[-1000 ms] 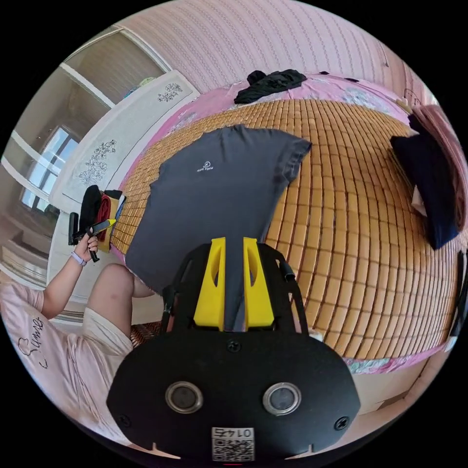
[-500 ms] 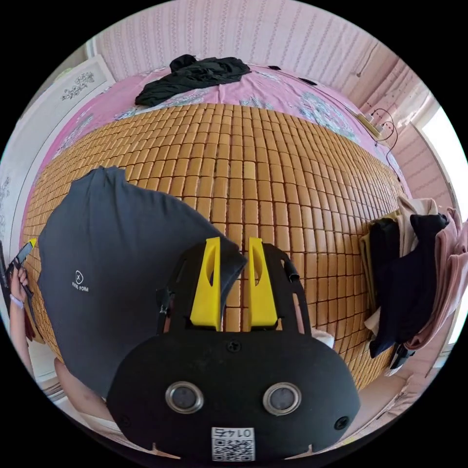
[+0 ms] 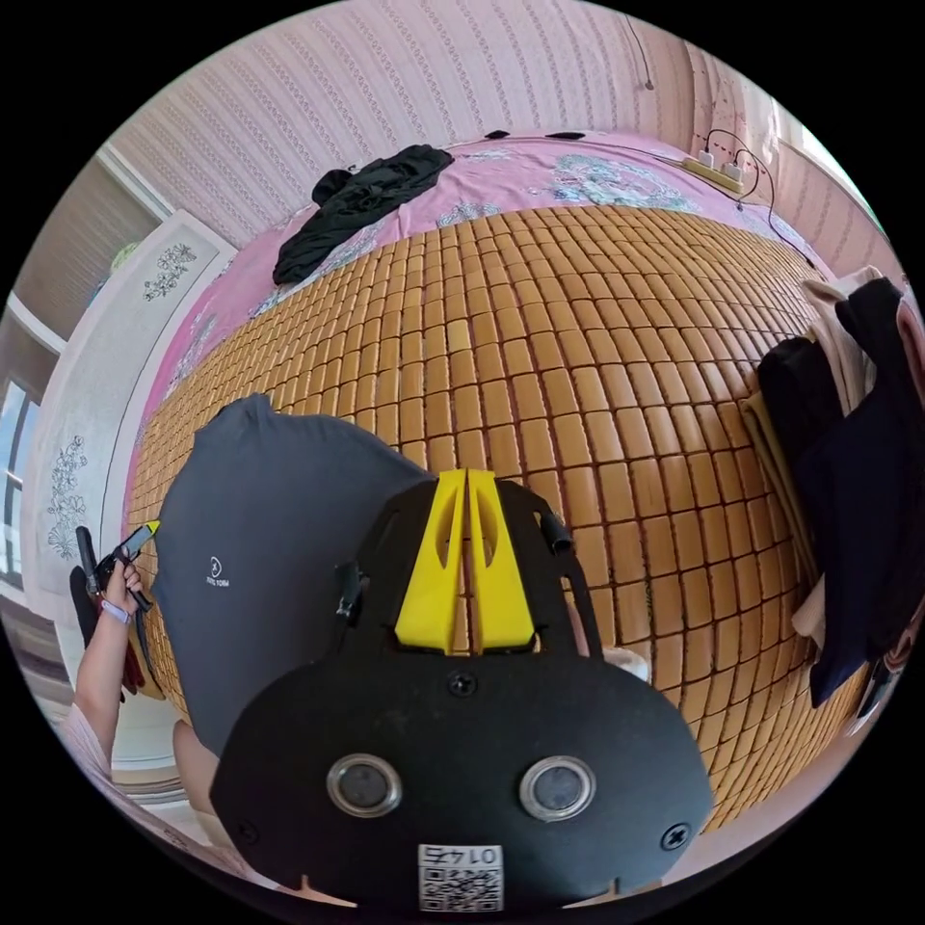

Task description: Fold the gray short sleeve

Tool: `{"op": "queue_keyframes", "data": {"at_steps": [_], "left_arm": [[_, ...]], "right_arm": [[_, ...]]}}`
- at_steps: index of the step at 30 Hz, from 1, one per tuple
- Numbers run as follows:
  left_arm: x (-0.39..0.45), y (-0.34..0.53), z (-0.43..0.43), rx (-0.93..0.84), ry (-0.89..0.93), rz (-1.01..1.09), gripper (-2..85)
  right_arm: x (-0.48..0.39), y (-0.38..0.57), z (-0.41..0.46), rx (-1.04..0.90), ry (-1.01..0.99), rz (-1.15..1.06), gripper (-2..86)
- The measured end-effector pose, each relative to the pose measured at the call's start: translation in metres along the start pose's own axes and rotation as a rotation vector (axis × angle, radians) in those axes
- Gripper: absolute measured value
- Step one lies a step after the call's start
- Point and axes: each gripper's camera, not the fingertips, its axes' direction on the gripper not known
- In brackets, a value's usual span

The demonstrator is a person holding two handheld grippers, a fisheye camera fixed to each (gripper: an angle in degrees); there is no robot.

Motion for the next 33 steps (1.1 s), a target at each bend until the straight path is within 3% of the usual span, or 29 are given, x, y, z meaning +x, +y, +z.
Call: {"op": "queue_keyframes", "data": {"at_steps": [6, 10, 13, 18, 23, 29, 33], "left_arm": [[0.013, 0.020, -0.032, 0.036, 0.030, 0.076, 5.0], [0.028, 0.052, -0.047, -0.009, 0.168, 0.171, 5.2], [0.035, 0.067, -0.049, -0.047, 0.172, 0.214, 5.3], [0.037, 0.080, -0.030, -0.113, -0.021, 0.233, 4.1], [0.015, 0.093, -0.041, -0.030, 0.057, 0.092, 4.1], [0.021, 0.113, -0.051, 0.027, 0.113, 0.143, 5.9], [0.022, 0.110, -0.043, 0.067, 0.158, 0.138, 8.6]], "right_arm": [[-0.049, 0.035, -0.031, 0.028, 0.010, -0.223, 1.1], [-0.085, 0.072, -0.032, -0.058, -0.082, -0.434, 2.9], [-0.094, 0.080, -0.019, -0.133, -0.013, -0.434, 4.0], [-0.095, 0.072, -0.019, -0.101, 0.000, -0.366, 4.8], [-0.119, 0.065, -0.032, -0.090, -0.017, -0.369, 4.0], [-0.211, 0.049, -0.036, -0.087, -0.150, -0.566, 2.7], [-0.321, 0.024, -0.005, -0.163, -0.249, -0.749, 3.8]]}}
